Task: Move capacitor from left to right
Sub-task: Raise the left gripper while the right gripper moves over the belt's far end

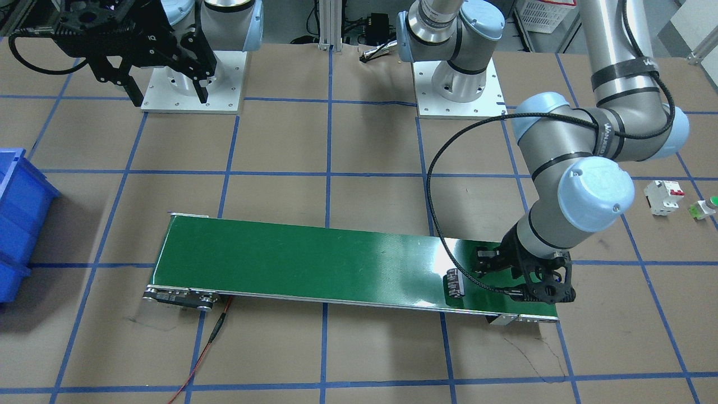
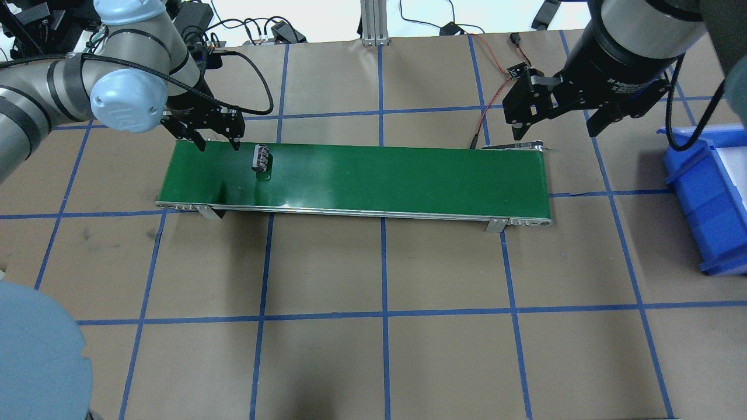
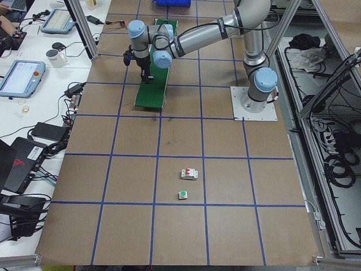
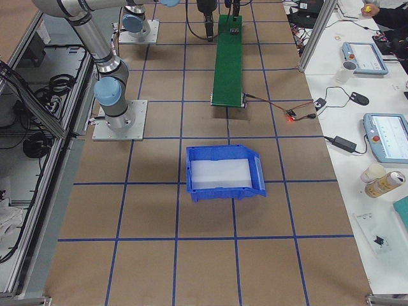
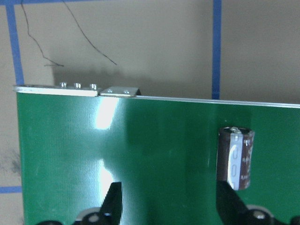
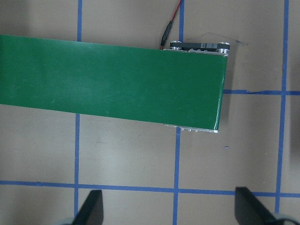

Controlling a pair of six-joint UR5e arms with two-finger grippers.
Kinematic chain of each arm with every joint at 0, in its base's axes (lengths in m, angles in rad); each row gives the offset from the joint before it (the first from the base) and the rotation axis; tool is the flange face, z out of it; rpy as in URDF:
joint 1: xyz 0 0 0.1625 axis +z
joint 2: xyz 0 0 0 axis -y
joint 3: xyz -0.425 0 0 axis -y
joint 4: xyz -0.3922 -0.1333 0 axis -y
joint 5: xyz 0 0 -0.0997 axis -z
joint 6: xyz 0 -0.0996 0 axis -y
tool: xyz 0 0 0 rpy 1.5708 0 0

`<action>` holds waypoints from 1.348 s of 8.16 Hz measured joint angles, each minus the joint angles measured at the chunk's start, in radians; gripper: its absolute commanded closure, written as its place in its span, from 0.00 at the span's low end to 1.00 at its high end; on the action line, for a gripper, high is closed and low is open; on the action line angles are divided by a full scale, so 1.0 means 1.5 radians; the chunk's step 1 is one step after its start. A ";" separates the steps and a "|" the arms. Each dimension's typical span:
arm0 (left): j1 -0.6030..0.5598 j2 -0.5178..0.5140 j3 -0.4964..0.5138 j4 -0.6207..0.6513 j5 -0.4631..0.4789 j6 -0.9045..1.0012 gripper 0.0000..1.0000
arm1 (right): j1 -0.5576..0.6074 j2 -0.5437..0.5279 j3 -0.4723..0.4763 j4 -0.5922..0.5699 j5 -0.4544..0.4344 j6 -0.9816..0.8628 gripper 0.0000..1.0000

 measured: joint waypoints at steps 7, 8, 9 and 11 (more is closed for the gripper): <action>-0.084 0.206 0.022 -0.221 0.007 -0.097 0.00 | -0.001 0.229 0.014 -0.154 -0.008 -0.026 0.00; -0.085 0.227 0.025 -0.231 0.006 -0.097 0.00 | -0.002 0.257 0.015 -0.168 -0.007 -0.025 0.00; -0.085 0.243 0.026 -0.235 0.004 -0.094 0.00 | -0.002 0.271 0.015 -0.174 -0.004 -0.022 0.00; -0.085 0.259 0.027 -0.233 0.001 -0.092 0.00 | -0.002 0.281 0.026 -0.182 0.003 -0.022 0.00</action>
